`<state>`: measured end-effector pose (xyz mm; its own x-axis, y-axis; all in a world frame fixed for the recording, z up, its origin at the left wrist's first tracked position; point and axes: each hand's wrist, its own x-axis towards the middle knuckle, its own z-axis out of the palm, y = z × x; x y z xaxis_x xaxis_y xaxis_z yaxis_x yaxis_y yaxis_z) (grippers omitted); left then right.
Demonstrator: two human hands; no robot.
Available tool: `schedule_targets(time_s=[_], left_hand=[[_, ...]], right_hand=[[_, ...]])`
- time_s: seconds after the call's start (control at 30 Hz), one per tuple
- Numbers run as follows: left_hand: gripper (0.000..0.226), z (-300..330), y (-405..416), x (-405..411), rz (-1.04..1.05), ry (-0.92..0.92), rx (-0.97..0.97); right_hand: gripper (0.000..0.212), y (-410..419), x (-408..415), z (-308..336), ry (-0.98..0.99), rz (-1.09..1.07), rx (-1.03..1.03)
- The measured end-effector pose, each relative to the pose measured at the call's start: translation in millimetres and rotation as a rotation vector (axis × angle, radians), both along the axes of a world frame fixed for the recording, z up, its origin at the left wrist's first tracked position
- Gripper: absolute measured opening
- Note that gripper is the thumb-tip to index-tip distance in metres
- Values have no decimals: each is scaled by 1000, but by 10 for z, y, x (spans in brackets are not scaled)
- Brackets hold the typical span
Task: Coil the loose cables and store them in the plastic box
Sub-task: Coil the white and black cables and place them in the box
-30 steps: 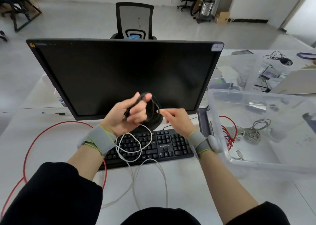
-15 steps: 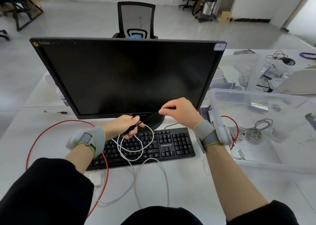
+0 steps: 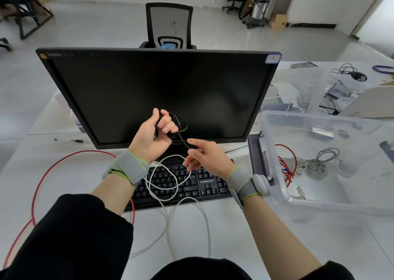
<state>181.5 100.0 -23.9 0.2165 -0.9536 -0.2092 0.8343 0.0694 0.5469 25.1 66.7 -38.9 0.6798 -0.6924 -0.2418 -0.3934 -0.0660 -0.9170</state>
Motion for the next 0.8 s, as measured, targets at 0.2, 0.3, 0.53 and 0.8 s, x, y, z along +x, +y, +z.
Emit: schedule_targets(time_s=[0.2,0.3,0.53,0.8], left_hand=[[34,-153,-11,-38,136,94,89],[34,-141,2,-42,124,131,81],[34,-96,59,-90,67,107,107],[44,31,145,-81,-4,118,48]], right_hand=[[15,130,42,129,-62,99,-98],[13,90,2,177,-333,73,103],[19,28,-18,140,-553,-82,198],[27,-69,-112,87,-608,-458,322]])
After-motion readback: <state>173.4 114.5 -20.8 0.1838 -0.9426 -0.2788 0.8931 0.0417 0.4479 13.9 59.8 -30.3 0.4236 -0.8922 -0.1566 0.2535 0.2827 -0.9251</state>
